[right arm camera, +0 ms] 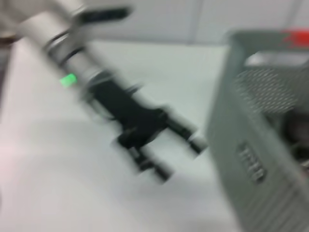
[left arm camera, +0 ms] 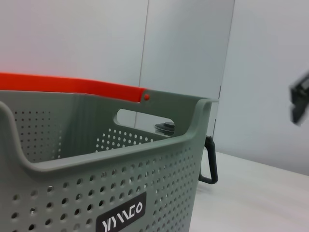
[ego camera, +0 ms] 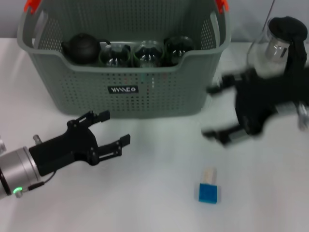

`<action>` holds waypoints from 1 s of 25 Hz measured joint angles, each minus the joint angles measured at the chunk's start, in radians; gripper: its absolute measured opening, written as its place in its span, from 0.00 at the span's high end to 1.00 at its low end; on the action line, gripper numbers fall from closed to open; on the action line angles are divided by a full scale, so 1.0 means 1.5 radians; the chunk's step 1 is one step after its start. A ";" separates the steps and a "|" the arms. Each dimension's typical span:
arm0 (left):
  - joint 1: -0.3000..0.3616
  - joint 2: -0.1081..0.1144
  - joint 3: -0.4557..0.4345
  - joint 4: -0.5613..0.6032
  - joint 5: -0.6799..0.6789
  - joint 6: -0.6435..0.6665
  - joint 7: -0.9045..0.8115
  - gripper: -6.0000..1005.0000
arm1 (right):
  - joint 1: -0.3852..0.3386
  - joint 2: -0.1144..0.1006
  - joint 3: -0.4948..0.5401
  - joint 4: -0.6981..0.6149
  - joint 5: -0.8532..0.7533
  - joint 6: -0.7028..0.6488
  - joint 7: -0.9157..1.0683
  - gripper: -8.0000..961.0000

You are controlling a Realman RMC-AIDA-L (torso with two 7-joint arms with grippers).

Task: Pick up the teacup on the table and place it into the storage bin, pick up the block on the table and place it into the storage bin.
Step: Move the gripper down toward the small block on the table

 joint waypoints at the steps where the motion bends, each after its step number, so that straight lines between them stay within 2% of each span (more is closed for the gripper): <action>1: 0.000 0.000 0.000 0.000 0.000 0.000 0.000 0.13 | -0.012 0.001 0.006 0.001 0.004 -0.017 -0.011 0.24; 4: 0.000 0.000 0.000 0.000 0.000 0.000 0.000 0.13 | -0.032 0.003 0.017 0.022 0.009 -0.036 -0.019 0.18; 9: -0.003 0.000 0.000 0.001 0.000 -0.001 0.000 0.13 | -0.034 0.002 0.014 0.096 -0.011 -0.045 -0.015 0.02; 17: -0.005 0.001 0.000 -0.001 0.000 -0.001 0.000 0.13 | -0.002 0.003 0.011 0.199 -0.108 -0.030 -0.013 0.03; 25: -0.006 0.001 0.000 -0.001 0.000 -0.002 0.000 0.13 | 0.035 0.002 -0.026 0.288 -0.129 0.037 -0.011 0.06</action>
